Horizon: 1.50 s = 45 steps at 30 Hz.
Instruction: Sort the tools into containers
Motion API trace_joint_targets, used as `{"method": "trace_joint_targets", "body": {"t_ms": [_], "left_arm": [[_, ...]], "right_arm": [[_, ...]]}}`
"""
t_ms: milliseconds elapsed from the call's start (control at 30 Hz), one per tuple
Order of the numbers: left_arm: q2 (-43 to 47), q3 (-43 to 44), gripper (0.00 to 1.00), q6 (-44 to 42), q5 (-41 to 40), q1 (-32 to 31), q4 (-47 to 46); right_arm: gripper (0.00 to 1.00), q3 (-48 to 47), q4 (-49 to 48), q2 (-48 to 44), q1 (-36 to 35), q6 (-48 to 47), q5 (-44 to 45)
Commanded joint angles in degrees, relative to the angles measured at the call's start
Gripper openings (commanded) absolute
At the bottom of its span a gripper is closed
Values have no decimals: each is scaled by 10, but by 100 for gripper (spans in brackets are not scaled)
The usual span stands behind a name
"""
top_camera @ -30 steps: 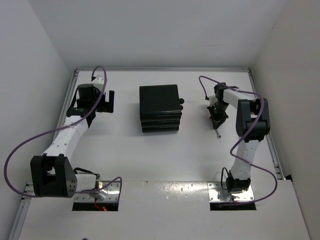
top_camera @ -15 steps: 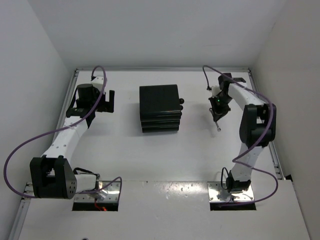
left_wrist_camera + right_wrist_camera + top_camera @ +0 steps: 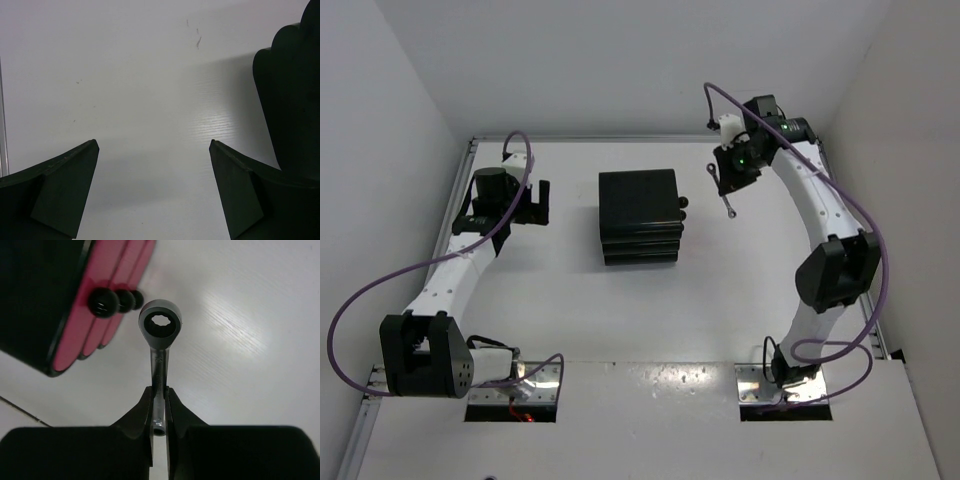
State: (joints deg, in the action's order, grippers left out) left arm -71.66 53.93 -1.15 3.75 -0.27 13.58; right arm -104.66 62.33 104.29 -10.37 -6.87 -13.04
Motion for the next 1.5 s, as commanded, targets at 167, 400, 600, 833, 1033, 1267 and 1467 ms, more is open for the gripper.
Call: {"method": "trace_joint_targets", "body": {"t_ms": [167,400,600,833,1033,1267,1467], "left_arm": [[16,-1,100,2,-8,6,-14],[11,6,100,-10,-32,6,5],[16,-7,100,-15,-37,6,5],[16,-12,100,-15,-37,6,-7],[16,-23,100,-20,-37,6,-12],[16,-28,100,-20,-43,6,-12],[16,-17,100,-20,-43,6,-7]], "right_arm": [[0,-177,3,51,-74,-10,-84],[0,-230,3,108,-141,-22,-106],[0,-247,3,150,-180,-41,-65],[0,-238,8,185,-185,-52,-65],[0,-232,15,206,-203,-57,-65],[1,-237,15,219,-214,-57,-58],[35,-220,3,207,-214,-40,-39]]}}
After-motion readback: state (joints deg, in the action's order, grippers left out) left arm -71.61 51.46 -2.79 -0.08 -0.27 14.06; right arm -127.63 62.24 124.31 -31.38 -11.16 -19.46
